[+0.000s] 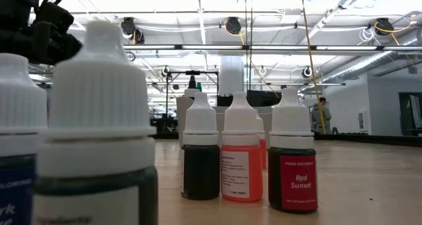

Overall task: Pick & Place food coloring
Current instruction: Put the large violet food coloring bottle into the bin

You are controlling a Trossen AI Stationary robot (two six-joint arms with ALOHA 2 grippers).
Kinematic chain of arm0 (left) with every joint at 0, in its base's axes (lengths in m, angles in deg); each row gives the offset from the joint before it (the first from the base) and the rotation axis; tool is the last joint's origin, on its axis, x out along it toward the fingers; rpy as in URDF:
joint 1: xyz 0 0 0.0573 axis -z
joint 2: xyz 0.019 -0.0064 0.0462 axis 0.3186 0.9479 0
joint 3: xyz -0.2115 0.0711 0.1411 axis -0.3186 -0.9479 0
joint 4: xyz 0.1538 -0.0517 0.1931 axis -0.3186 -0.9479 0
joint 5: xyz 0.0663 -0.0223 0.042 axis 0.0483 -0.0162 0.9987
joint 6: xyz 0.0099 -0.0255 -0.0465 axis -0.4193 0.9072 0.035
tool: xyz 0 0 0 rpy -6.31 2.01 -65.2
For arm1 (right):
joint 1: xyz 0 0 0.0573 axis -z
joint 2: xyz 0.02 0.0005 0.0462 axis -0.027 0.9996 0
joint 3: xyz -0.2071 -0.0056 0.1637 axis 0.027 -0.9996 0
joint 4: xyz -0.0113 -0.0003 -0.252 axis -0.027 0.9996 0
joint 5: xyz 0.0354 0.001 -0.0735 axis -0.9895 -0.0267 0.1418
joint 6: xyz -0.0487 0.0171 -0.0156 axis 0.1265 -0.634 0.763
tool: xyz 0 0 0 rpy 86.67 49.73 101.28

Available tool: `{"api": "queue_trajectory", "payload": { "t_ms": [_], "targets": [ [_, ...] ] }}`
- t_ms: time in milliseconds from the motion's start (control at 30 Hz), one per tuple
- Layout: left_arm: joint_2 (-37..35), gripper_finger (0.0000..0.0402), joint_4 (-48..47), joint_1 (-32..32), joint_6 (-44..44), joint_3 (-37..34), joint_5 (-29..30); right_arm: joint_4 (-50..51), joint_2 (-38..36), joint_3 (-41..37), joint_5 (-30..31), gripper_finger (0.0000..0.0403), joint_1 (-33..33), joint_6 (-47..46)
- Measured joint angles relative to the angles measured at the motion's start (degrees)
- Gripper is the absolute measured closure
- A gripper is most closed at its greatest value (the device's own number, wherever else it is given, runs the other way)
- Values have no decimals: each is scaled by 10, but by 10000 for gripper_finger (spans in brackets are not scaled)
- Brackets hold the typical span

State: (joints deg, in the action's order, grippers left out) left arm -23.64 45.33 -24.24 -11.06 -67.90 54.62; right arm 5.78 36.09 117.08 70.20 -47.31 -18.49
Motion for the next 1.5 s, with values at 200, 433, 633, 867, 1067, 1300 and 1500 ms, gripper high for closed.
{"api": "queue_trajectory", "payload": {
  "t_ms": [200,433,633,867,1067,1300,1500],
  "targets": [
    [0,397,0,0,6,0,0,-36,44,10,100,403,-44,-15],
    [0,367,0,0,-2,0,0,-68,67,7,226,391,-84,-92],
    [0,360,0,0,-3,0,0,-73,72,6,266,339,-98,-169],
    [0,360,0,0,-3,0,0,-72,72,6,265,260,-106,-212],
    [0,360,0,0,-4,0,0,-69,72,-12,266,210,-123,-216],
    [0,360,1,0,-4,0,0,-154,70,-91,277,195,-139,-252],
    [0,360,1,0,-3,0,-5,-266,75,-165,232,195,-134,-256]
  ]
}}
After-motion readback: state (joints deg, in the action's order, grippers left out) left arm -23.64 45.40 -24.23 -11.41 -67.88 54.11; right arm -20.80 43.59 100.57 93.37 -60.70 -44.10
